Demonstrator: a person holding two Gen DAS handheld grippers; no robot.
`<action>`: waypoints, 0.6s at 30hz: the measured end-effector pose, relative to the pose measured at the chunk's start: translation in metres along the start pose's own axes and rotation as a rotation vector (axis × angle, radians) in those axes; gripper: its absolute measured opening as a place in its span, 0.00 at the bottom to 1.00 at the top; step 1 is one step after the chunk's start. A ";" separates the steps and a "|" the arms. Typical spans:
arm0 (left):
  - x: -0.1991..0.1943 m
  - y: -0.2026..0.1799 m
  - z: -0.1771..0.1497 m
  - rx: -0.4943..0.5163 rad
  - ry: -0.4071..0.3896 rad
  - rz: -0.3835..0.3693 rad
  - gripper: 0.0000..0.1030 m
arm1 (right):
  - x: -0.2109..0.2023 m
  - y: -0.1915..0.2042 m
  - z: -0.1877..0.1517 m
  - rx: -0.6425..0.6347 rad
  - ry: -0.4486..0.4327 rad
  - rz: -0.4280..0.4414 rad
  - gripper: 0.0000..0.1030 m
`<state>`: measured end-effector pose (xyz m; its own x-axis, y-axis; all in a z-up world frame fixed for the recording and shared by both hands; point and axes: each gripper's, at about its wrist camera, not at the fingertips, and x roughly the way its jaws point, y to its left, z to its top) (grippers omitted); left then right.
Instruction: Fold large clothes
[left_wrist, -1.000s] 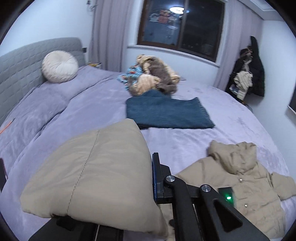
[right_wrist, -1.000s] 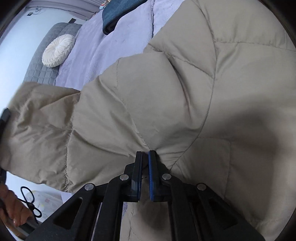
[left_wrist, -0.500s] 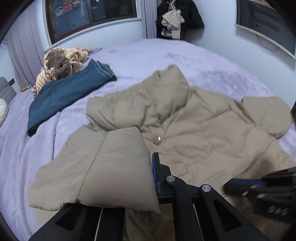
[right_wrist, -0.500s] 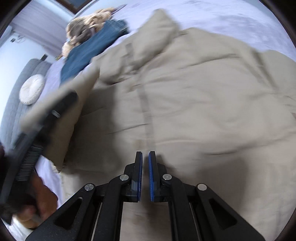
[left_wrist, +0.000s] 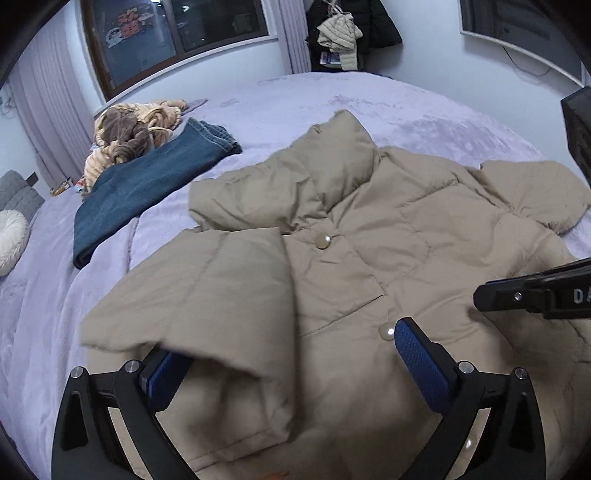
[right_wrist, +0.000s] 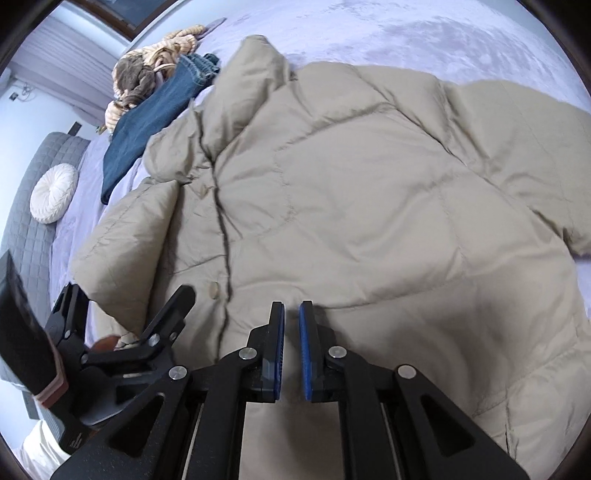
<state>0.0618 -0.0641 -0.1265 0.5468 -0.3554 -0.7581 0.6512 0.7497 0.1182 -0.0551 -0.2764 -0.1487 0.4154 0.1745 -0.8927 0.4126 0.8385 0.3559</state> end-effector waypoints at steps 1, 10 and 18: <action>-0.008 0.014 -0.005 -0.030 -0.008 0.008 1.00 | -0.003 0.006 -0.001 -0.026 -0.007 0.000 0.10; -0.023 0.204 -0.086 -0.617 0.158 0.058 0.91 | 0.001 0.157 -0.024 -0.591 -0.113 -0.100 0.85; 0.012 0.209 -0.119 -0.671 0.247 0.058 0.62 | 0.061 0.219 -0.029 -0.860 -0.204 -0.362 0.85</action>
<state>0.1423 0.1547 -0.1873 0.3843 -0.2269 -0.8949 0.1173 0.9735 -0.1965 0.0371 -0.0672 -0.1338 0.5458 -0.1952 -0.8148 -0.1595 0.9305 -0.3298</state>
